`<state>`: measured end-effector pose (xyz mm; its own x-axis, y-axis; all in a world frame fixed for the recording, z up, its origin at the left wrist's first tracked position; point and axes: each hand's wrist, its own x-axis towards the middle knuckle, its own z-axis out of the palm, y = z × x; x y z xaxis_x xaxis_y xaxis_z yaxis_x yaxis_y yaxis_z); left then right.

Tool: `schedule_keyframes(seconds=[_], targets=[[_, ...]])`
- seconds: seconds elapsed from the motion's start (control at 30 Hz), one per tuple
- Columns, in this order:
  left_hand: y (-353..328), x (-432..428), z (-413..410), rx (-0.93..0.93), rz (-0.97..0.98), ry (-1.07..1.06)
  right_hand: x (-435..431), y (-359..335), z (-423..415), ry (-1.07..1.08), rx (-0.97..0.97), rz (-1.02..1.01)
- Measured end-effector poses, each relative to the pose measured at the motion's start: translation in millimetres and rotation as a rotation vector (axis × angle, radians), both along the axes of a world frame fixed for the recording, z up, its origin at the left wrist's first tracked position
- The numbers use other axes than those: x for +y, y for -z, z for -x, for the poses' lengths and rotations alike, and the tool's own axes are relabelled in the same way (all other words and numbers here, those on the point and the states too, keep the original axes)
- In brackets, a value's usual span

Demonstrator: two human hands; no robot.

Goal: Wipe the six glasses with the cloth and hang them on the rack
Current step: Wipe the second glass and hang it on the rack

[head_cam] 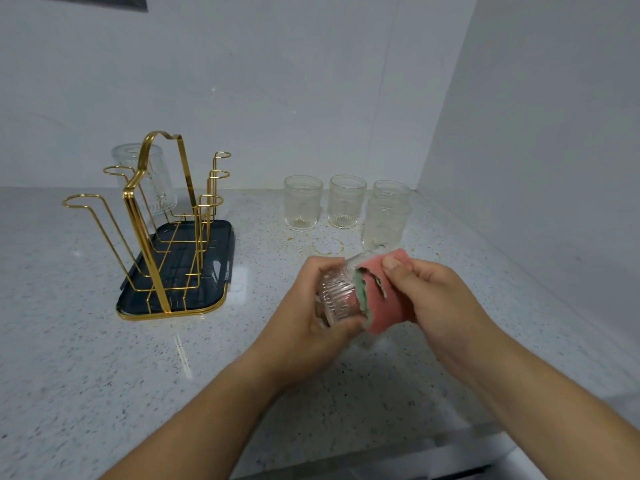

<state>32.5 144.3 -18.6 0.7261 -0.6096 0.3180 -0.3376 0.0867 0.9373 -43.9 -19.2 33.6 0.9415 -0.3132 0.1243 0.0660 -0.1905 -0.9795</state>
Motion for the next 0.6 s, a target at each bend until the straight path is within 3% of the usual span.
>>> schedule_keyframes(seconds=[0.07, 0.1, 0.2, 0.3, 0.4, 0.6], targets=[[3.4, -1.1, -0.9, -0.063, -0.005, -0.014, -0.2, 0.1, -2.5, 0.013, 0.028, -0.071], [0.9, -0.3, -1.9, 0.018, 0.012, 0.025, -0.6, 0.0, -2.3, 0.006, 0.017, -0.072], [-3.5, -0.7, -6.3, 0.505, 0.149, 0.203, 2.8, 0.1, 3.1, -0.053, -0.054, 0.012], [-5.8, 1.1, -9.9, 0.657, 0.121, 0.264, 5.9, 4.1, 10.4, -0.101, -0.137, 0.065], [-6.2, 3.3, -11.4, 0.577, 0.121, 0.249, 4.6, -2.4, 15.6, -0.111, -0.134, 0.102], [0.7, -2.3, -1.2, 0.027, 0.029, 0.031, 4.7, -20.2, 6.0, 0.001, 0.054, 0.322]])
